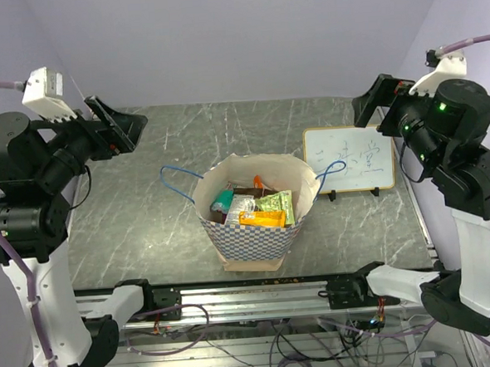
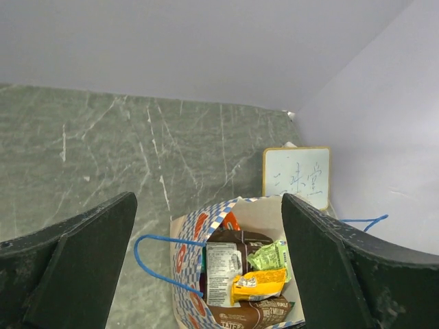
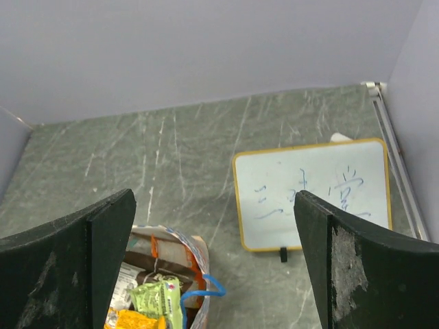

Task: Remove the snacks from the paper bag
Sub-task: Adjust the paper bag at the center of the board.

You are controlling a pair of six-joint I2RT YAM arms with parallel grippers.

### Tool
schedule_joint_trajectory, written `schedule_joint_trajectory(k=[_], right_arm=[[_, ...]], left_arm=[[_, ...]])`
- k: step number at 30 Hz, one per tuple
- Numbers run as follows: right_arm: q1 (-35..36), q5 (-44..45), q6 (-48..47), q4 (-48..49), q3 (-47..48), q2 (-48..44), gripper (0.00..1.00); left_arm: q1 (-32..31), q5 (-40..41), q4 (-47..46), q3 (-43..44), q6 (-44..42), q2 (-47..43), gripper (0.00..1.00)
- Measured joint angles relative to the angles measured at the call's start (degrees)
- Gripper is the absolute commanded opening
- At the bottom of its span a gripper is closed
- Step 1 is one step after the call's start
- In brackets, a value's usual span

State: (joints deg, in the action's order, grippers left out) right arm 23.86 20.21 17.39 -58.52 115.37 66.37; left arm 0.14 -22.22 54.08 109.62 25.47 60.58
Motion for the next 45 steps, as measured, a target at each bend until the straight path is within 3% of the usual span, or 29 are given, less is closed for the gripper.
schedule_joint_trajectory(k=[14,21,29,40,45], right_arm=[[-1.49,-0.17,7.08,-3.67,-12.52,-1.75,1.0],[-2.08,-6.19,9.05,-3.85,-18.58,-4.31,1.0],[-2.27,-15.67,15.28,-2.01,-26.67,-9.75,1.0],[-2.56,-18.71,24.81,-0.83,-33.42,-14.05,1.0],[-2.69,-23.91,27.78,2.91,-41.2,-16.59,1.0]], left_arm=[[-1.07,6.64,-0.55,-13.07,5.51,-6.62,0.97],[-1.6,7.02,-1.77,-17.7,8.31,-9.01,0.97],[-1.92,6.21,-3.43,-19.91,10.58,-8.98,0.97],[-2.23,3.91,-3.67,-20.15,11.45,-8.5,0.97],[-2.25,2.67,-3.91,-21.16,12.33,-8.74,0.97]])
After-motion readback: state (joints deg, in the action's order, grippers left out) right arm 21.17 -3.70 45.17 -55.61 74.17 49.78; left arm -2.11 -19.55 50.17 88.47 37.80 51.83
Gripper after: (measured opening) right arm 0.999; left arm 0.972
